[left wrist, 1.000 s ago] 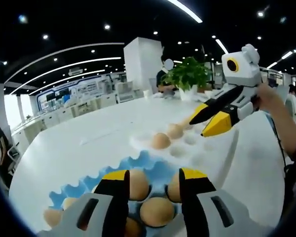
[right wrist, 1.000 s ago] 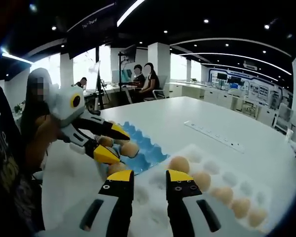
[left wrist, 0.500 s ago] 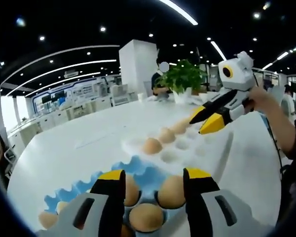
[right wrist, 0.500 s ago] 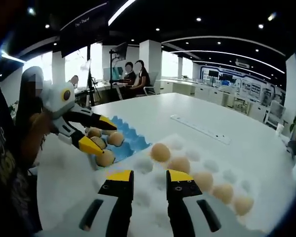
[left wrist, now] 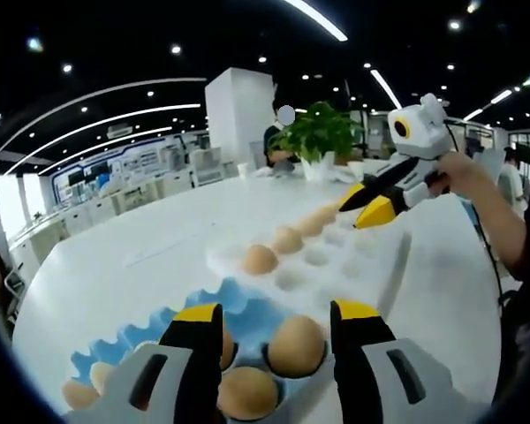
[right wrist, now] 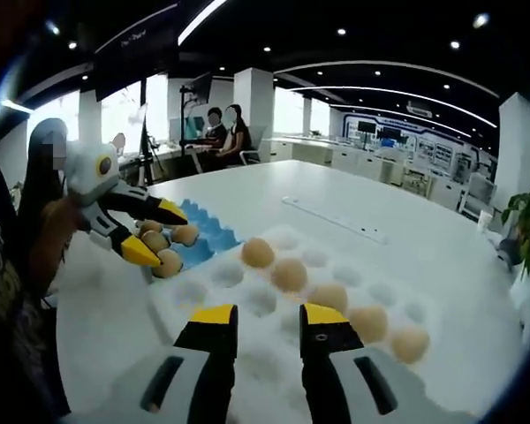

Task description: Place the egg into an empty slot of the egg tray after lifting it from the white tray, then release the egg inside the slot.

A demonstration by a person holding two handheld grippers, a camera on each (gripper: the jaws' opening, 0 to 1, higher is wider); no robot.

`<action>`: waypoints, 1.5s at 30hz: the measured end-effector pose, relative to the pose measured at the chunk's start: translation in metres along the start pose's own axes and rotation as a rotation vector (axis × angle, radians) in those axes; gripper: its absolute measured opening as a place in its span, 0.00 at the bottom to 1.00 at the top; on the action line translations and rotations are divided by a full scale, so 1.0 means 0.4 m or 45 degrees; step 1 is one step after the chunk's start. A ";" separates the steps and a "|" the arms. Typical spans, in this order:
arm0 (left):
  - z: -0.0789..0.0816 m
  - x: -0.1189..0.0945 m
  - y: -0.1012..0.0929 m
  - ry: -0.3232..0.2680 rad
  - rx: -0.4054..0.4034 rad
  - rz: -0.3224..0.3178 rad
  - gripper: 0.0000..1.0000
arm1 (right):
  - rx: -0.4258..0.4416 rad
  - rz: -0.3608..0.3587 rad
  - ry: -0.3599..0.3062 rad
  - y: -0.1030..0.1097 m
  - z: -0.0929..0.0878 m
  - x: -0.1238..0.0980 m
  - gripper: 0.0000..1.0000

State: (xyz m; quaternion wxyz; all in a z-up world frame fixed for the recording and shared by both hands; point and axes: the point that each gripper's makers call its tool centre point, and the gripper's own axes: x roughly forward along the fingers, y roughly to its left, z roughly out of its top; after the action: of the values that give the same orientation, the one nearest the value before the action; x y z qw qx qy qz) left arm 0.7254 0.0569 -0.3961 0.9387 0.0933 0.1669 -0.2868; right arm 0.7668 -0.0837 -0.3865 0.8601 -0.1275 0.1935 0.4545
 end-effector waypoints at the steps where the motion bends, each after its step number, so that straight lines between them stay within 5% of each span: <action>1: -0.001 0.001 -0.002 0.000 0.000 -0.002 0.50 | 0.004 -0.013 0.001 -0.010 -0.005 -0.006 0.29; 29: -0.008 0.012 -0.024 0.031 0.020 -0.021 0.50 | 0.060 -0.230 -0.011 -0.150 -0.072 -0.101 0.36; 45: -0.010 0.018 -0.033 0.047 0.024 -0.032 0.50 | 0.087 -0.323 0.047 -0.216 -0.131 -0.104 0.38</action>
State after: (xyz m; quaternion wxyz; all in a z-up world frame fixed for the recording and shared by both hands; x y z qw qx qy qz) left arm 0.7225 0.0434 -0.4034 0.9309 0.1053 0.1825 -0.2985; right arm 0.8060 -0.1828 -0.4111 0.9108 -0.1299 0.2071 0.3327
